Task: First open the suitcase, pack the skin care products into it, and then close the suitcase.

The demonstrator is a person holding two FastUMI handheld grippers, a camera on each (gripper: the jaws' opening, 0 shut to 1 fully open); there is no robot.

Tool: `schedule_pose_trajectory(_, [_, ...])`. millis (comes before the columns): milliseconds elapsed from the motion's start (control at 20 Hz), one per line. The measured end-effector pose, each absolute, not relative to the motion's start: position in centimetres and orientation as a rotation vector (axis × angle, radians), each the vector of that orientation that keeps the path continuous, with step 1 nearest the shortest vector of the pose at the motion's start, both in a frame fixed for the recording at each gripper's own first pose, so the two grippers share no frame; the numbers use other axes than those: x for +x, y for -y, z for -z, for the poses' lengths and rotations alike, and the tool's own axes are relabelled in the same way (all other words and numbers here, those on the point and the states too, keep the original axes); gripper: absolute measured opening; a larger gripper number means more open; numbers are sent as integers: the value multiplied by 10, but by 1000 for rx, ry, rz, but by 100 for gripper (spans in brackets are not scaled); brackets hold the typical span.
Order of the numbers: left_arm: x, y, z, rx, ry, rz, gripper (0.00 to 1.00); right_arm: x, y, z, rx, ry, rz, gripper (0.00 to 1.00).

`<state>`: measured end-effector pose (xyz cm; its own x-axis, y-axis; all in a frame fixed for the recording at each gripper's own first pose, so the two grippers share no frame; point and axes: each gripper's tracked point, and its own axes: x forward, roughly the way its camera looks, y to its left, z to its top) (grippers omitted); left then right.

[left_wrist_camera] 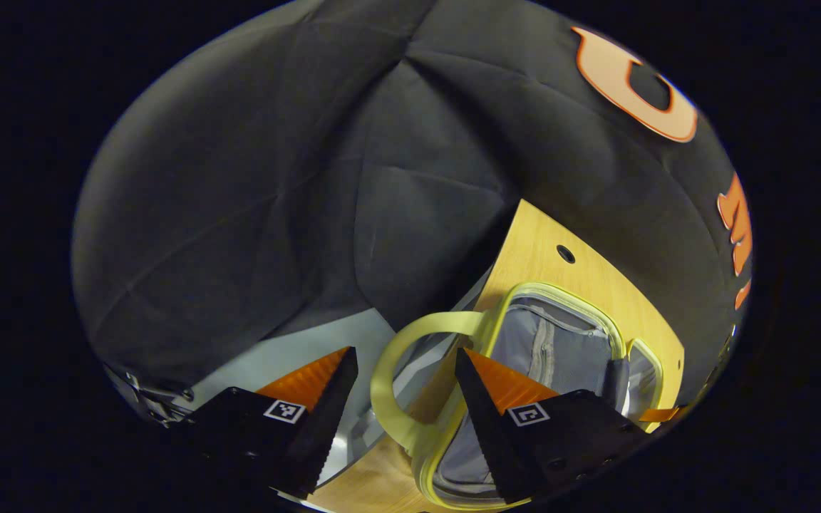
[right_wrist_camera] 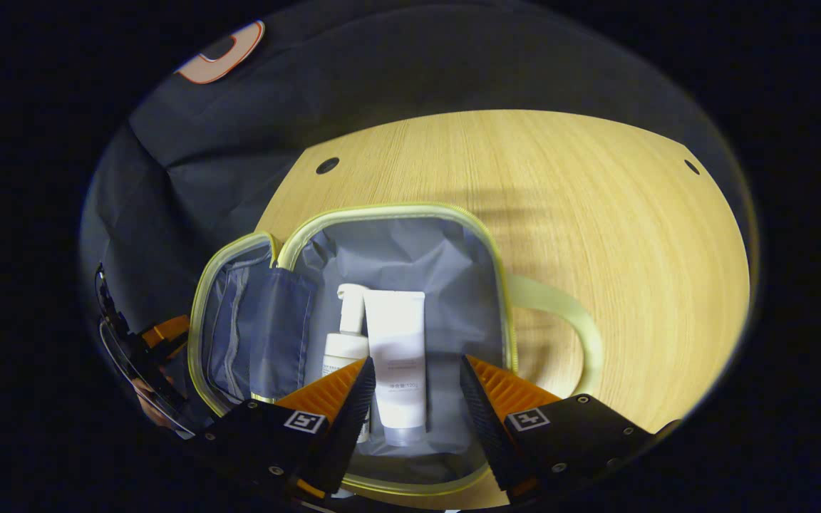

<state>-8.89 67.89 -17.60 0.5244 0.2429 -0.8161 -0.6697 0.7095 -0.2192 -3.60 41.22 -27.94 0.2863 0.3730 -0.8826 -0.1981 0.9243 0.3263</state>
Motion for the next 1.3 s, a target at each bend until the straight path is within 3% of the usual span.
schedule_pose_trajectory(250, [-84,-690,203,-801,-868,-555,87,-9,-384,240,199,-1099,-351,90])
schedule_pose_trajectory(400, [-79,-671,230,-916,-906,-522,57,1,-367,216,225,-1032,-343,93])
schedule_pose_trajectory(500, [-81,-670,233,-918,-905,-499,22,8,-356,201,227,-980,-335,93])
schedule_pose_trajectory(750, [-74,-660,190,-853,-841,-430,14,10,-329,177,180,-886,-329,94])
schedule_pose_trajectory(1300, [-24,-552,-25,-654,-578,-135,13,19,-276,130,118,-723,-304,95])
